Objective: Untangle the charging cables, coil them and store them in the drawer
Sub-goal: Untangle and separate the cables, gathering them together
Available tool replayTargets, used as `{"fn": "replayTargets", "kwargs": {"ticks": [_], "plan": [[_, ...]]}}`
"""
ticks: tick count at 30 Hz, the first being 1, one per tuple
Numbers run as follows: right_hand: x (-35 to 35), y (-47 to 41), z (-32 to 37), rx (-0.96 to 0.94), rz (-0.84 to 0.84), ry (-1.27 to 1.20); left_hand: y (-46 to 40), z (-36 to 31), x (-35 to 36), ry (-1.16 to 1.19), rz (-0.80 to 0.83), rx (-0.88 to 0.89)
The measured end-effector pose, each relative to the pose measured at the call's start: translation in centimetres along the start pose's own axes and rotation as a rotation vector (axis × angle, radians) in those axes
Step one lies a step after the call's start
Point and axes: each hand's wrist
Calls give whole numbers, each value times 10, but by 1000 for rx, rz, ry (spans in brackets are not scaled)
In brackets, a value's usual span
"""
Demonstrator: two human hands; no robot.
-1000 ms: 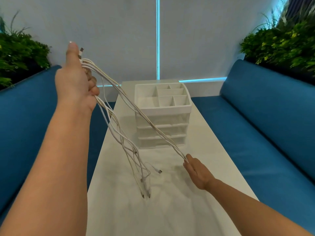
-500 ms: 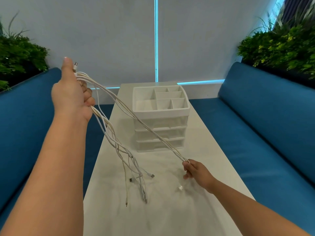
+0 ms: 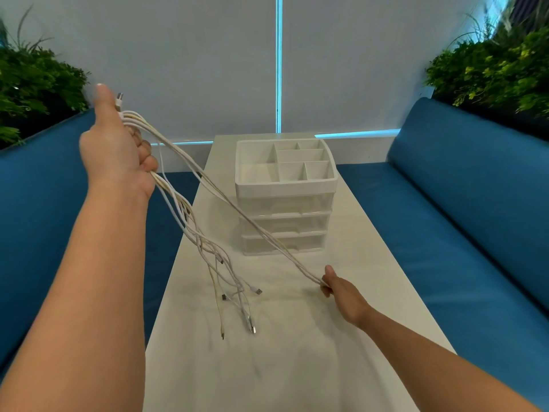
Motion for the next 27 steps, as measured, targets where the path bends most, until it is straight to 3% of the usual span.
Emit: {"fn": "replayTargets", "kwargs": {"ticks": [2, 5, 7, 9, 14, 16, 18, 22, 27], "plan": [[-1, -3, -4, -11, -48, 134, 1, 1, 0, -17, 2, 0], [-2, -1, -4, -90, -106, 524, 7, 5, 4, -43, 12, -4], [0, 4, 4, -85, -115, 628, 10, 6, 7, -30, 18, -11], [2, 2, 5, -33, -65, 561, 12, 7, 8, -12, 16, -14], [5, -6, -5, 128, 8, -9, 12, 4, 10, 16, 13, -13], [5, -4, -3, 146, 51, -126, 11, 3, 10, 31, 10, -14], [7, -1, -6, 106, 74, -146, 12, 3, 10, 40, 12, -18], [14, 5, -21, -138, 40, 53, 16, 7, 10, 29, 17, -28], [10, -1, -30, -75, 97, 142, 21, 15, 8, 44, 6, -64]]}}
Point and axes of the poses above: each hand's wrist, its own y-axis away from the middle knuckle, its own x-axis out of the palm, z = x × y, and after that the axes turned 1 degree about y, right-handed
